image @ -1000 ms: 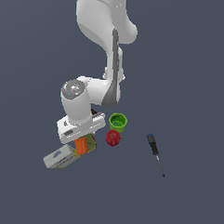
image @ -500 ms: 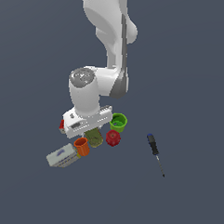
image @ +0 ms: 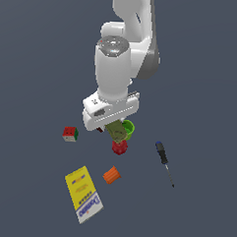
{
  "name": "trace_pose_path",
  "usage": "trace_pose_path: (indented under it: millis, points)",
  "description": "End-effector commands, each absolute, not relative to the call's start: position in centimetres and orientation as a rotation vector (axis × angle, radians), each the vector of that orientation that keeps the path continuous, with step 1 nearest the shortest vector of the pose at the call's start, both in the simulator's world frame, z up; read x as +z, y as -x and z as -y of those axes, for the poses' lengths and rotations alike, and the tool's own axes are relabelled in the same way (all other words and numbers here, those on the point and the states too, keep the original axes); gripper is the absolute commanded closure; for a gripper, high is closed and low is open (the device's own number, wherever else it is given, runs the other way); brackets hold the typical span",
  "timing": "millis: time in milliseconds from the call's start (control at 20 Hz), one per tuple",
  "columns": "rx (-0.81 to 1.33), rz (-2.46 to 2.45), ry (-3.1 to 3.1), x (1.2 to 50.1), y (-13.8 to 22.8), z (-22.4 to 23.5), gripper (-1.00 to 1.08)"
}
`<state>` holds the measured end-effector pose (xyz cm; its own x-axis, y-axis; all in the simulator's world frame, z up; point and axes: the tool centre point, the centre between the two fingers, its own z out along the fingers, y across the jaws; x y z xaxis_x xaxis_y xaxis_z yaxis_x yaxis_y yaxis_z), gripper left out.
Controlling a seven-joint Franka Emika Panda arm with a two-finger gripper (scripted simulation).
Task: Pick up a designated object from a clutter of objects.
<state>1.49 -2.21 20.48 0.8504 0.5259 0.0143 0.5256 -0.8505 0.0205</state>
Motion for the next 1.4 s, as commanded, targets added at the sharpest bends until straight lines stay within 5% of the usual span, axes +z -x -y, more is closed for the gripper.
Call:
trace_pose_path:
  millis: [0,750,1350]
  points:
    - [0.032,-0.856,-3.005,23.1,-1.0,0.2,1.08]
    - [0.007,-0.868,-3.013,36.9,1.6,-10.7,1.08]
    - [0.001,-0.872,-3.018,41.8,2.0,-14.6,1.08]
